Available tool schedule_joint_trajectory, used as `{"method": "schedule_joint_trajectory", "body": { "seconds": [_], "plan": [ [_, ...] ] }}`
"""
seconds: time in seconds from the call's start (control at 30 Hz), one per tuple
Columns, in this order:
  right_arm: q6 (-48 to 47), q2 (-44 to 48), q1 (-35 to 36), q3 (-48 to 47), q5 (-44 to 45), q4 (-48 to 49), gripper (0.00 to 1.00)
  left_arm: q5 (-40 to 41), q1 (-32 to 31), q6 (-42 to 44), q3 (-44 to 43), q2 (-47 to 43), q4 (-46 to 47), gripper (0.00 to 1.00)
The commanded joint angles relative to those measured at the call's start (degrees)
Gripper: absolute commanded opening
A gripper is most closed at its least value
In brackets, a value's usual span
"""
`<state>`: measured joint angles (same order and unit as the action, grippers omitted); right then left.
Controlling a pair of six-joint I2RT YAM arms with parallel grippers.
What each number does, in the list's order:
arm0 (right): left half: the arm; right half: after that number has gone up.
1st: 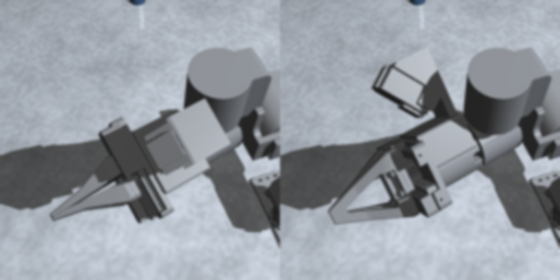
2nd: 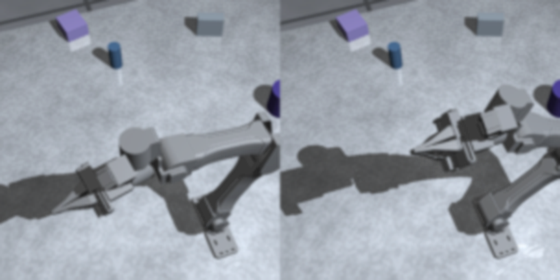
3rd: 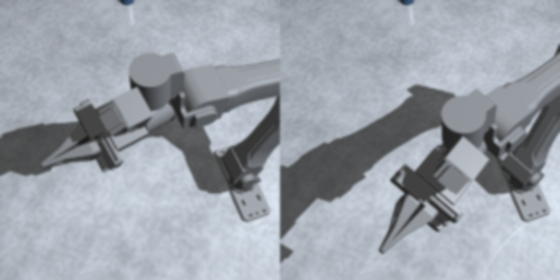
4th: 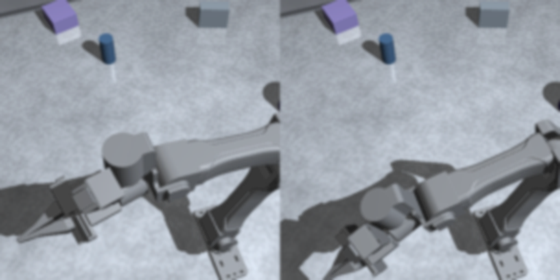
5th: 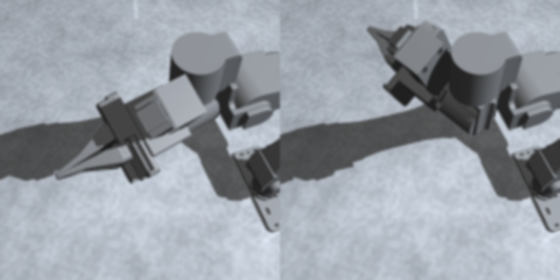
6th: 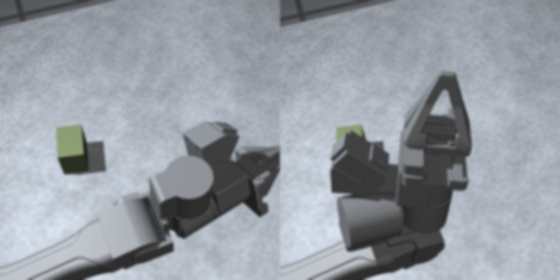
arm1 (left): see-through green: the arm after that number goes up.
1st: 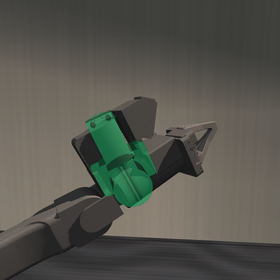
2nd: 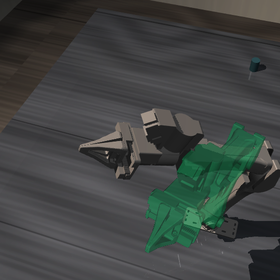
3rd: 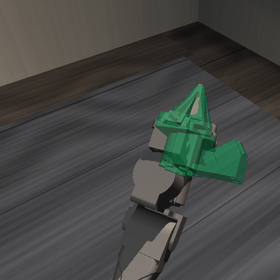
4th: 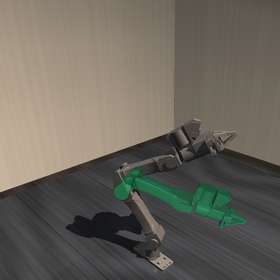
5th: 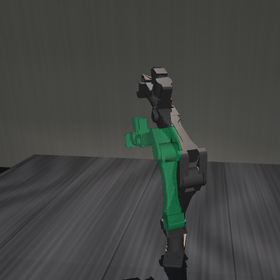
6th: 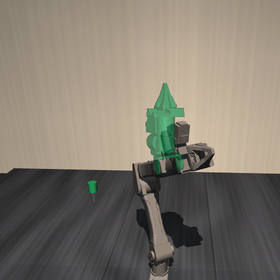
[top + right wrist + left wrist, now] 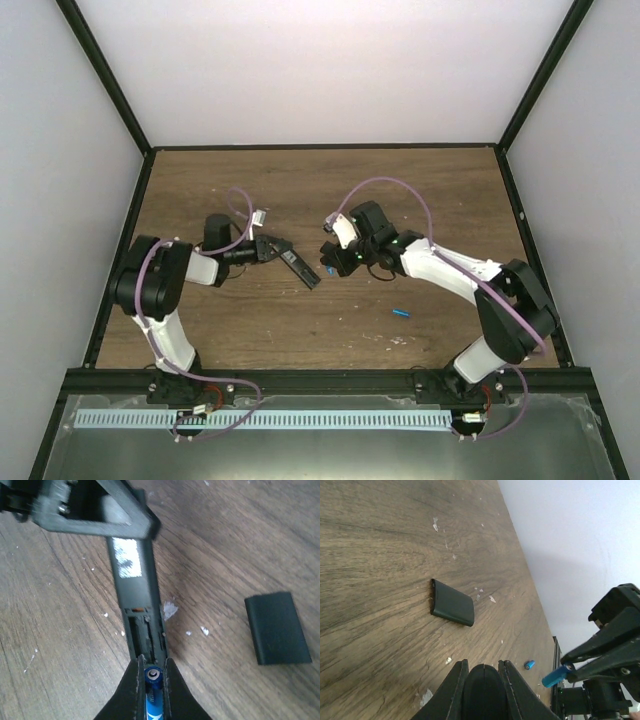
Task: Load the batteries into the remote control
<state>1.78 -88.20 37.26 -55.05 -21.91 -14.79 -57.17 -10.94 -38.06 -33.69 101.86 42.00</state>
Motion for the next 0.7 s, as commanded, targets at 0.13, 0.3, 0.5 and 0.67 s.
{"method": "schedule_joint_trajectory", "body": {
  "seconds": [0.13,0.3,0.5,0.67],
  "plan": [
    [-8.00,-1.05,-0.17,-0.52,-5.75,9.49,0.01,-1.36,-1.38,1.69,-3.20,6.50,4.78,0.00],
    [-10.82,-2.28,-0.17,1.21,-8.38,11.87,0.01,-0.68,-1.50,3.93,-4.65,8.50,2.97,0.00],
    [-12.41,-5.67,-0.02,1.72,-11.46,13.47,0.01,-0.17,-1.46,4.36,-5.09,10.73,2.92,0.00],
    [-12.83,-8.02,0.48,1.84,-12.45,15.45,0.01,-0.49,-1.47,4.59,-4.98,12.05,3.03,0.00]
  ]
}}
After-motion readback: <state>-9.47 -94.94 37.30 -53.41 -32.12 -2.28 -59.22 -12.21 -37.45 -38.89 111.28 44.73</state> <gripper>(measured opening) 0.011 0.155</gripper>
